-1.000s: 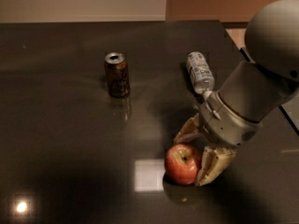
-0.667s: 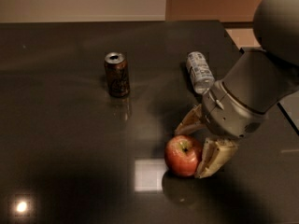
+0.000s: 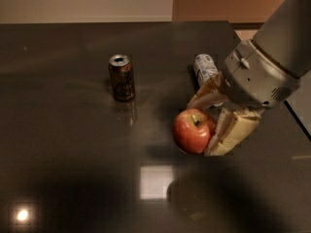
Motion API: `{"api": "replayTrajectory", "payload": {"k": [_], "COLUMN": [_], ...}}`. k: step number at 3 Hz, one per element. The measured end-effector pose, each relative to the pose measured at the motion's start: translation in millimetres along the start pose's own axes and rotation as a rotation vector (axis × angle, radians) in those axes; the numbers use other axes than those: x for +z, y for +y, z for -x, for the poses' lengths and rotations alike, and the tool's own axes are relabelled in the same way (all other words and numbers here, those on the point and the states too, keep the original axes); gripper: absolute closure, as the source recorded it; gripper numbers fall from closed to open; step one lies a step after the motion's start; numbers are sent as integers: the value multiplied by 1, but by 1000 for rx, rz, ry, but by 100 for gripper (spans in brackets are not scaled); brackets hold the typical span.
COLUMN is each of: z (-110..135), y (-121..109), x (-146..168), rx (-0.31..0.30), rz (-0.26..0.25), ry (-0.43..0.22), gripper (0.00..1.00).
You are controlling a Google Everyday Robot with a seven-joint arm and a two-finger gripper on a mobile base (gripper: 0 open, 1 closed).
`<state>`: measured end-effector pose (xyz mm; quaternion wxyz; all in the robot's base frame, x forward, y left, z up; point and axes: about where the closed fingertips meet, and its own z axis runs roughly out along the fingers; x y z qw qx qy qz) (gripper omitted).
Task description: Pick apple
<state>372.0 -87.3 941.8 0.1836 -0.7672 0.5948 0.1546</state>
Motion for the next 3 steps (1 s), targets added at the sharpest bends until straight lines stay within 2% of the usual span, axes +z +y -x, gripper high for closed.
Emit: {"api": "replayTrajectory", "payload": {"k": [2, 3], "z": [18, 18], "y": [-10, -10], "x": [-39, -39], "rx": [37, 37], "rz": [-87, -87], "ry": [-32, -32], "gripper": [100, 100]}}
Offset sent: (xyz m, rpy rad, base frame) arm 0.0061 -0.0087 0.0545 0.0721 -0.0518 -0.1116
